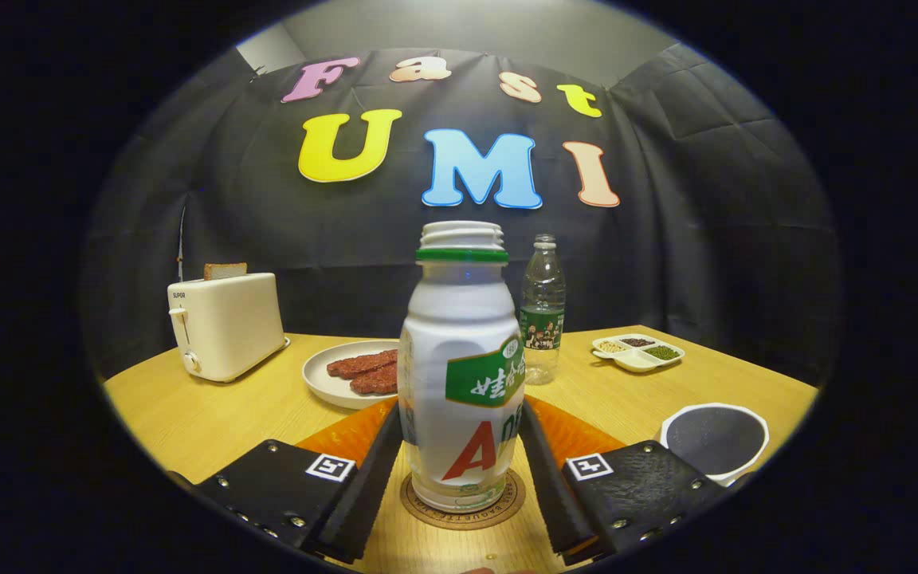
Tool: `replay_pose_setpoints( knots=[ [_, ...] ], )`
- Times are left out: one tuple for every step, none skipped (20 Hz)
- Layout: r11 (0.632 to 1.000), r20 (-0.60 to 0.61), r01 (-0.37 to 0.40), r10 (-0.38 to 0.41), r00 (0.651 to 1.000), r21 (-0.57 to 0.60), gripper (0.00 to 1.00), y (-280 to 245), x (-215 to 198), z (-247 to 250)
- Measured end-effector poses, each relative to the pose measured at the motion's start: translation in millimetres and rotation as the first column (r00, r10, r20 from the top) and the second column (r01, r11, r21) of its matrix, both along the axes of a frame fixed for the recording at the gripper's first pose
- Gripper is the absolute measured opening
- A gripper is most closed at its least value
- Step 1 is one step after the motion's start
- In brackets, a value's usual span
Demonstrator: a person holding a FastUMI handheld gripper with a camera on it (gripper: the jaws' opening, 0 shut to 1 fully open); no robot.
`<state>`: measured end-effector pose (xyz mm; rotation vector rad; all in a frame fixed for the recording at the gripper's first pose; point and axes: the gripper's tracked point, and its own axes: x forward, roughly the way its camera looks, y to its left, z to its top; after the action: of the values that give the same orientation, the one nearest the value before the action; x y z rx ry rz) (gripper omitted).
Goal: Take the bottle from table, then pour the juice into the cup, finally place the bottle on the coaster
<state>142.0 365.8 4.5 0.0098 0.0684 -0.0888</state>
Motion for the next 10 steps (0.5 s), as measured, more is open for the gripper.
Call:
replay_pose_setpoints(
  knots=[
    [1.0,0.018,-0.004,0.004,1.0,0.006,0.84,1,-1,6],
    [1.0,0.034,-0.007,0.007,0.999,0.012,0.92,0,-2,11],
    [1.0,0.05,-0.009,0.008,0.999,0.021,0.95,-1,-3,17],
    [0.999,0.065,-0.015,0.013,0.998,0.031,0.95,0,-4,23],
    [0.999,0.08,-0.024,0.021,0.997,0.041,0.95,1,-6,30],
    [0.998,0.096,-0.034,0.029,0.995,0.049,0.95,1,-8,38],
    [0.998,0.114,-0.037,0.031,0.993,0.053,0.95,1,-11,48],
    [0.998,0.133,-0.036,0.028,0.991,0.06,0.95,-1,-14,58],
    [0.997,0.151,-0.042,0.032,0.988,0.069,0.95,0,-18,68],
    [0.996,0.167,-0.055,0.042,0.985,0.075,0.95,2,-22,78]
  ],
)
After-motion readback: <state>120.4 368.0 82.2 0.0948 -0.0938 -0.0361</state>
